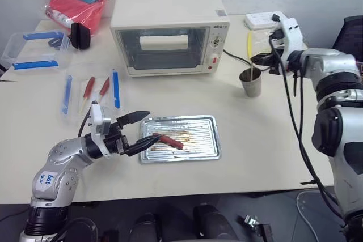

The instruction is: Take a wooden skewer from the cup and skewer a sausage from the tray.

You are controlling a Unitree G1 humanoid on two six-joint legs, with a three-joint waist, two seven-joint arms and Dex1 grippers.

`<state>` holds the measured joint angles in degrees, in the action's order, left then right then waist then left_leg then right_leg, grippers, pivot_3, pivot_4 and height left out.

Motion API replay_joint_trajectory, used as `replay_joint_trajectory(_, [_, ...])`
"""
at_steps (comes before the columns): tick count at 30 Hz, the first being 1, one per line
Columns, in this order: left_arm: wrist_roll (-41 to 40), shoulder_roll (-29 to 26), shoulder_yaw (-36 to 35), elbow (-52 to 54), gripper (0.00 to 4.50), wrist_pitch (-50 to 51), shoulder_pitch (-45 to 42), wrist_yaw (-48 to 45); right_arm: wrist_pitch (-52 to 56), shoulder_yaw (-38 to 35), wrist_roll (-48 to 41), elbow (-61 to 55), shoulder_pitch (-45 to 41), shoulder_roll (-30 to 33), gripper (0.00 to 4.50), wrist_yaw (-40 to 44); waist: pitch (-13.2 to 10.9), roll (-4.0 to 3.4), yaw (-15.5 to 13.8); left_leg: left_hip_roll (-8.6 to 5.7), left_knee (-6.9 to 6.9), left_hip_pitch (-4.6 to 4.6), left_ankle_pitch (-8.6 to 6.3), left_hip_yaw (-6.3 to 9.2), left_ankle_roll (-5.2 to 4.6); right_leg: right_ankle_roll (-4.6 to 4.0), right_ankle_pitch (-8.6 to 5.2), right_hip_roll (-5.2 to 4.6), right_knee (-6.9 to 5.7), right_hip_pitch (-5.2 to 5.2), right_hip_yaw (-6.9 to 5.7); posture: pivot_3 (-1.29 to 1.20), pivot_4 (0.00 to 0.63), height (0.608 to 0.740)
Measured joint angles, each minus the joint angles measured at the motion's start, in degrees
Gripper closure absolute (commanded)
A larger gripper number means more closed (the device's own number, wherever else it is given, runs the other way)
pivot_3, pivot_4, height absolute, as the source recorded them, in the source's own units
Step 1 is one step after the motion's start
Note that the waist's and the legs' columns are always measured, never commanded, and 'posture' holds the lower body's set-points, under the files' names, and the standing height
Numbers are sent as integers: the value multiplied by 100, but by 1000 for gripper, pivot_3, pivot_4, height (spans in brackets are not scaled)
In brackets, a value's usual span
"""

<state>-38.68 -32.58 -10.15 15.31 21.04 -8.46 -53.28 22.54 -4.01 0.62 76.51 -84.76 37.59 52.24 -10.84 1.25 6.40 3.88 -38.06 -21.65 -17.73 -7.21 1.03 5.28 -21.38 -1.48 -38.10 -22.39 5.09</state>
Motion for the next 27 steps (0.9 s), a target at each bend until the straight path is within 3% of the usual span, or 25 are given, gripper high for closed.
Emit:
replay_joint_trajectory(12, [78, 75, 71, -250, 0, -56, -263, -67, 347, 17, 35, -204, -259, 556, 4469, 759, 0, 0, 2, 0, 3, 0, 0, -7, 0, 0, 0, 3, 1, -4, 0, 0, 150, 740])
replay_joint_trajectory(17, [79, 75, 80, -283, 0, -56, -346, -124, 934, -40, -168, -445, -251, 706, 4469, 1699, 0, 0, -9, 0, 2, 0, 0, -9, 0, 0, 0, 2, 0, -4, -1, 0, 150, 740])
replay_joint_trajectory(22, [72, 117, 33, -283, 0, -53, -415, -35, 1668, -449, -978, -1582, -67, 827, 4469, 2684, 0, 0, -19, 2, 4, 0, 0, -6, 0, 0, 0, 2, 2, -2, -3, 0, 150, 740])
replay_joint_trajectory(27, [84, 324, -1, -285, 0, -123, -425, 127, 2775, -998, -1951, -3578, 1019, 666, 4469, 2551, 0, 0, -61, 3, -4, 0, 0, 8, -1, 0, 0, -1, 3, 8, 0, 0, 150, 740])
